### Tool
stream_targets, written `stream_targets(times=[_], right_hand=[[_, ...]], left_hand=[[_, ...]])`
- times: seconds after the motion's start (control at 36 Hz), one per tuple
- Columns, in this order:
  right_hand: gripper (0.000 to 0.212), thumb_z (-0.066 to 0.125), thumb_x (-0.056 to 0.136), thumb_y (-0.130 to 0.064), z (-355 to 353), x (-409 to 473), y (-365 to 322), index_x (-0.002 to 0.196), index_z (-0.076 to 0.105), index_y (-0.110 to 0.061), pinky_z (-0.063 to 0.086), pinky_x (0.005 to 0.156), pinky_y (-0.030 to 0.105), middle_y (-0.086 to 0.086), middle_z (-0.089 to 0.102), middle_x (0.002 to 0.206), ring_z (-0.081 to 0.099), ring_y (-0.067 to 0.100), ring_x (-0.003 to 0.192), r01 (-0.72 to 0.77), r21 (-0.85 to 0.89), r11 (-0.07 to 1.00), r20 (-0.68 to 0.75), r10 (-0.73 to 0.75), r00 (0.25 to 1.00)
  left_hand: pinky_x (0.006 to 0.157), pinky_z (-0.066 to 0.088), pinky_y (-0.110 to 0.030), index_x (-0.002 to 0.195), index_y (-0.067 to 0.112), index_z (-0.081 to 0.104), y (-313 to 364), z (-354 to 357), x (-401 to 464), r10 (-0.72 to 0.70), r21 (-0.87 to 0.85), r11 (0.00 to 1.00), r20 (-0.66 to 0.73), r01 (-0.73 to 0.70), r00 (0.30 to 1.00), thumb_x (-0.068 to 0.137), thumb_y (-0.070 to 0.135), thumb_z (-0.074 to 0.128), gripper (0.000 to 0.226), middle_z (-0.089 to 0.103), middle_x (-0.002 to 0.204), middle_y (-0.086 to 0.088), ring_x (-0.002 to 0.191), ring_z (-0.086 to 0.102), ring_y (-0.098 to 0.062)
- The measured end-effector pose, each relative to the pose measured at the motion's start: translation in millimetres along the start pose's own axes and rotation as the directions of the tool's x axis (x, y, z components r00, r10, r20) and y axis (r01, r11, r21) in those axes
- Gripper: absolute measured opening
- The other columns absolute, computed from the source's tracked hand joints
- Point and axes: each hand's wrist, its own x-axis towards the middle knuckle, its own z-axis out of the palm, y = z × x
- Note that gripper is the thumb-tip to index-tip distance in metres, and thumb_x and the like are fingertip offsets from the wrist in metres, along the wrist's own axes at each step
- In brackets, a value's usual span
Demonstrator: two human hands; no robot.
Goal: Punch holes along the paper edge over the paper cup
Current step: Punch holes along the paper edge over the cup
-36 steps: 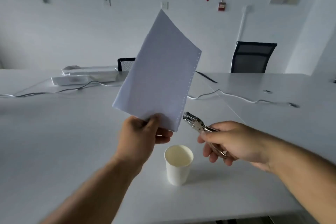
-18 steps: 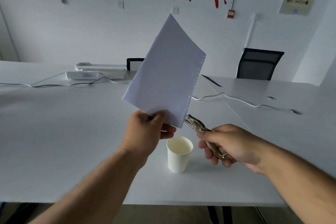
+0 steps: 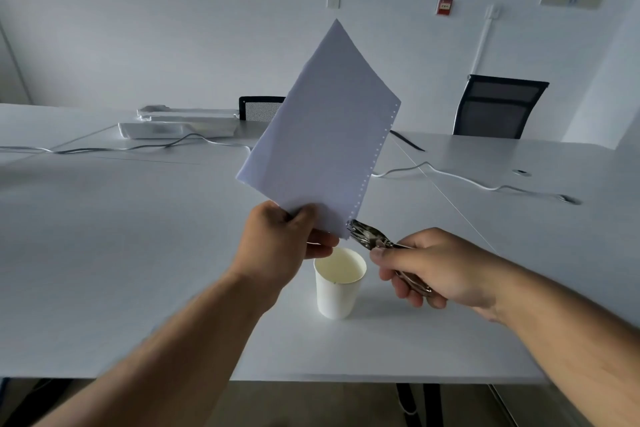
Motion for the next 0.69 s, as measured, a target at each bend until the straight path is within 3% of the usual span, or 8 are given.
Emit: stream_targets(times=[0.28,0.5,0.69], right_hand=[[0.042,0.07,0.087,-0.054,0.0,3.5,-1.4,0.077,0.07,-0.013,0.038,0.044,0.017,-0.001,0.059,0.058,0.05,0.015,0.051,-0.001,-0.033,0.999,-0.04,0.0,0.999],[0.043,0.071,0.087,-0.051,-1.4,4.0,-0.5,0.078,0.07,-0.01,0.037,0.042,0.018,0.002,0.056,0.058,0.046,0.014,0.047,0.0,-0.019,1.0,-0.057,-0.001,0.998],[0.043,0.071,0.088,-0.05,-1.2,3.2,-1.1,0.078,0.07,-0.008,0.035,0.039,0.016,0.004,0.055,0.059,0.045,0.012,0.041,-0.01,-0.025,1.0,-0.051,0.008,0.999]], left_hand=[[0.061,0.063,-0.032,0.084,0.002,0.077,1.8,3.9,-1.2,-0.001,-0.005,1.0,0.026,0.001,1.0,0.098,-0.003,0.049,0.032,0.082,0.075,-0.013,0.06,0.073,-0.018],[0.061,0.064,-0.031,0.074,0.009,0.078,3.8,5.0,-3.4,0.003,-0.017,1.0,0.046,-0.002,0.999,0.098,-0.003,0.049,0.039,0.082,0.073,-0.011,0.061,0.071,-0.019],[0.059,0.062,-0.029,0.085,0.003,0.076,1.4,5.3,-3.4,-0.01,-0.008,1.0,0.029,0.01,1.0,0.099,-0.002,0.049,0.031,0.082,0.076,-0.013,0.06,0.073,-0.019]])
